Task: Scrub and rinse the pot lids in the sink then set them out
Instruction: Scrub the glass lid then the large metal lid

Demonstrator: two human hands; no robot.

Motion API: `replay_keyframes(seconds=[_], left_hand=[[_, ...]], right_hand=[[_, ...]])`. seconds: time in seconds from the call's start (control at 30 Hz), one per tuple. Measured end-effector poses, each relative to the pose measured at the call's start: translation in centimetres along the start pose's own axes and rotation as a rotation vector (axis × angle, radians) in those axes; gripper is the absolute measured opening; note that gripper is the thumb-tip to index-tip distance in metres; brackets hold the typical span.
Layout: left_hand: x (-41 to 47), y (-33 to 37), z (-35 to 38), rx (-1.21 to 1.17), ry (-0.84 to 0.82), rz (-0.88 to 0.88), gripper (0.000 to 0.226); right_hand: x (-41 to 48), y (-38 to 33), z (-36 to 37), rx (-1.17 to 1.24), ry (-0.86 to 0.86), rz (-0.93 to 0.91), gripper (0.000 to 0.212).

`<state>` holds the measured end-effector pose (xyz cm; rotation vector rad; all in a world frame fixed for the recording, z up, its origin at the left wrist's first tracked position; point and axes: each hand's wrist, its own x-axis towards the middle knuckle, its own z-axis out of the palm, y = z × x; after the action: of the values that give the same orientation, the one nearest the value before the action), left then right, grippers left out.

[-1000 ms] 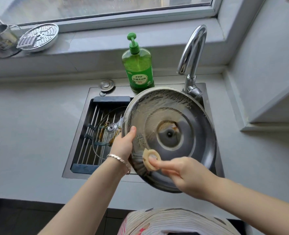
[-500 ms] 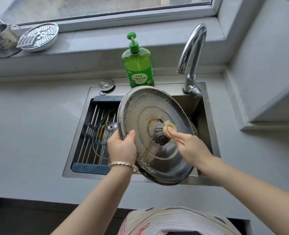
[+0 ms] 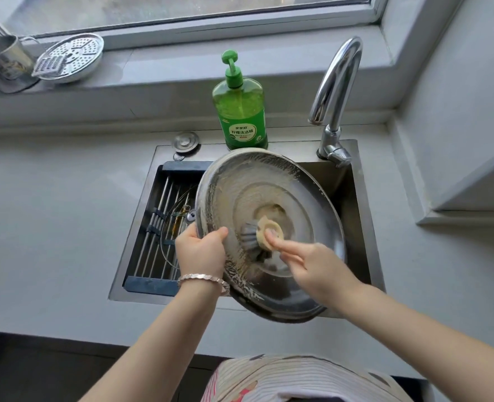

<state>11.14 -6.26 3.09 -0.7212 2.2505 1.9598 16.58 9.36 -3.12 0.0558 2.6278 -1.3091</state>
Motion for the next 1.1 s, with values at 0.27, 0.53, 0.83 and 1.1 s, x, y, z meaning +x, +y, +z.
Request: replay_keyframes(seconds=[0.27, 0.53, 0.83, 1.1], left_hand=[[-0.1, 1.1, 0.4, 0.076, -0.035, 0.102, 0.03], [-0.8, 0.3, 0.4, 0.054, -0.081, -0.019, 0.031], [1.0, 0.7, -0.5, -0.019, 0.068, -0.033, 0.027], [1.8, 0.9, -0.3, -0.087, 0.198, -0.045, 0.015]], right_hand=[[2.8, 1.9, -0.9, 0.027, 0.127, 0.073, 0.047], [4.3, 0.7, -2.2, -0.003, 0.166, 0.094, 0.045], [2.3, 2.3, -2.6, -0.14, 0.067, 0.13, 0.044], [-1.5, 1.9, -1.1, -0.079, -0.102, -0.017, 0.048]])
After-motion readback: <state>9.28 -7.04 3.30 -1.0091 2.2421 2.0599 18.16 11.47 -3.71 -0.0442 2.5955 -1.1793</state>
